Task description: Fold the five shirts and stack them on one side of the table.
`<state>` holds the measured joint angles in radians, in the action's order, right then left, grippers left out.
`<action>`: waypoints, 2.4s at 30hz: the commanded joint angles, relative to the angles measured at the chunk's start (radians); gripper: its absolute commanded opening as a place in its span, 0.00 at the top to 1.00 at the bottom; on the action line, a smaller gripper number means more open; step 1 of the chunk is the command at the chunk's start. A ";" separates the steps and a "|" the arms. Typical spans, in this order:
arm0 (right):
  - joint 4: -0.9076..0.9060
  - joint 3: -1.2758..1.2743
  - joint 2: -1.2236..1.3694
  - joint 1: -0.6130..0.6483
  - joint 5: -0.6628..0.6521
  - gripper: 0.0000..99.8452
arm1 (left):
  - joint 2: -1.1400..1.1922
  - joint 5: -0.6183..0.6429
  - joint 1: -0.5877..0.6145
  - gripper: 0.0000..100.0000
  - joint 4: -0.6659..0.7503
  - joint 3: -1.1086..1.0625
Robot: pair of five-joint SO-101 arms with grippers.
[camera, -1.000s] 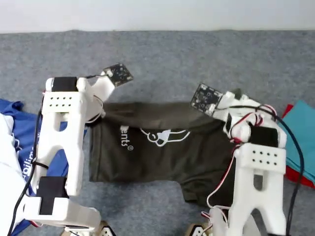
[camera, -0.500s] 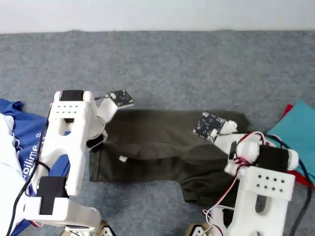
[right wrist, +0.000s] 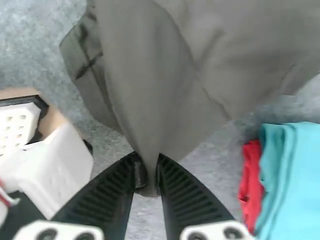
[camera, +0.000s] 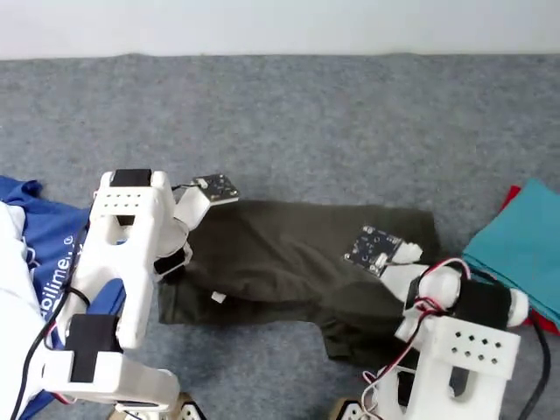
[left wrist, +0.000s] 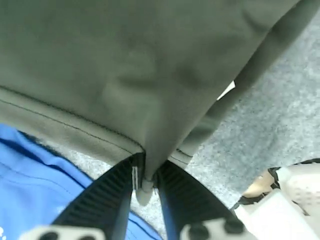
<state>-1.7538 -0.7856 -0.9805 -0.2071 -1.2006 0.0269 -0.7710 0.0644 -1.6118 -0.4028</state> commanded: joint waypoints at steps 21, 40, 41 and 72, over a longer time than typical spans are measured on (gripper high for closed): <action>0.088 -0.178 -0.028 -0.113 -0.061 0.99 | -0.011 -0.106 0.025 0.97 -0.032 -0.096; 0.076 -0.169 -0.036 -0.171 -0.101 0.79 | -0.015 -0.127 0.074 0.90 0.021 -0.183; 0.073 -0.157 -0.036 -0.188 -0.100 0.76 | -0.020 -0.106 0.074 0.90 0.020 -0.176; 0.780 -0.100 0.254 0.073 0.434 0.99 | -0.083 0.310 -0.025 0.98 0.262 0.093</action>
<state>-1.0618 -0.8915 -0.8393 -0.1811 -0.8447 -0.1419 -0.5409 0.0798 -1.4200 -0.3399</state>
